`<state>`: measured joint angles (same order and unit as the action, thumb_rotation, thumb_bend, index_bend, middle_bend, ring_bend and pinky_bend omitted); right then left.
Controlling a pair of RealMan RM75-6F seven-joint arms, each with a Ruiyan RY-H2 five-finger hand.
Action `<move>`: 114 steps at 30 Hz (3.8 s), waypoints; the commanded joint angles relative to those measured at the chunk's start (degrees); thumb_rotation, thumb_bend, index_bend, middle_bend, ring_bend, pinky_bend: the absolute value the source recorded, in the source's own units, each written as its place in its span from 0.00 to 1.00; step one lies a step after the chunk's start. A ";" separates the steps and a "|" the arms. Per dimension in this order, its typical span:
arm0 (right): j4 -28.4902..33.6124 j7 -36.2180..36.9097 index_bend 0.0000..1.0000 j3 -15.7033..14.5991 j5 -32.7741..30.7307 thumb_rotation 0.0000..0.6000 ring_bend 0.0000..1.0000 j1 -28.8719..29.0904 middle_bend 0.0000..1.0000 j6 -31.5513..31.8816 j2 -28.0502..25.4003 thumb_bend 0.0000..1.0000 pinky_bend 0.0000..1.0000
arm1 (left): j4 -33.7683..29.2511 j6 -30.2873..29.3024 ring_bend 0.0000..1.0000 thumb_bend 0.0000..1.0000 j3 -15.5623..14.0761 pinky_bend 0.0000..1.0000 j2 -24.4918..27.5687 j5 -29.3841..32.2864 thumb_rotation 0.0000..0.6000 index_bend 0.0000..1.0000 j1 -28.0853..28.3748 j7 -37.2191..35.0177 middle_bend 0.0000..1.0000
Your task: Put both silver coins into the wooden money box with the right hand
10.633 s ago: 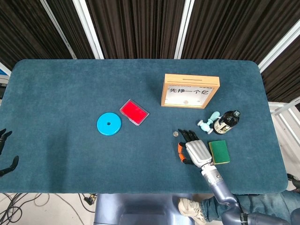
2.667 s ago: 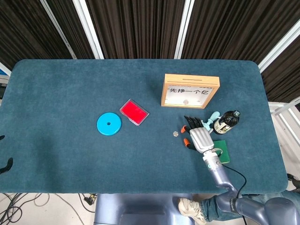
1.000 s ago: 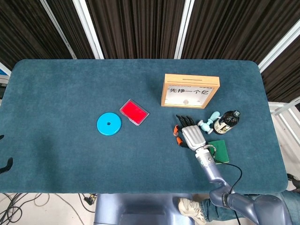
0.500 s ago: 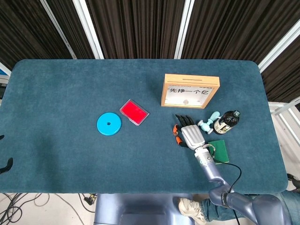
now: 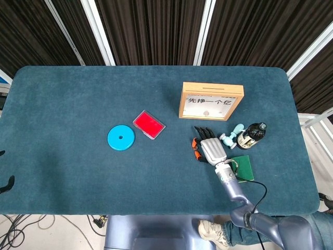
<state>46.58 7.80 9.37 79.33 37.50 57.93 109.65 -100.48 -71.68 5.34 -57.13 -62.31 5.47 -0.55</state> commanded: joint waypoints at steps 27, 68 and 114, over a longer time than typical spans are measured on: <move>1.53 1.76 0.67 1.22 -1.06 1.00 0.00 0.40 0.02 -0.93 -0.91 0.51 0.00 | -0.36 0.40 0.00 0.40 -0.14 0.00 0.30 0.40 1.00 0.11 0.10 -0.08 0.00; 38.88 -34.20 0.70 20.01 -30.68 1.00 0.00 16.06 0.02 -9.55 -32.42 0.51 0.00 | -0.88 1.58 0.00 0.40 -0.25 0.00 0.77 1.18 1.00 0.11 0.45 -0.68 0.00; 25.04 -53.72 0.70 8.45 -72.23 1.00 0.00 37.46 0.02 -11.35 -34.12 0.51 0.00 | -1.26 2.47 0.00 0.40 -0.62 0.00 1.47 0.84 1.00 0.10 0.71 -1.79 0.00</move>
<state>71.54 -46.00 17.87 7.02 74.98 46.51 75.53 -101.75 -69.22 4.73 -55.66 -61.47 6.17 -2.34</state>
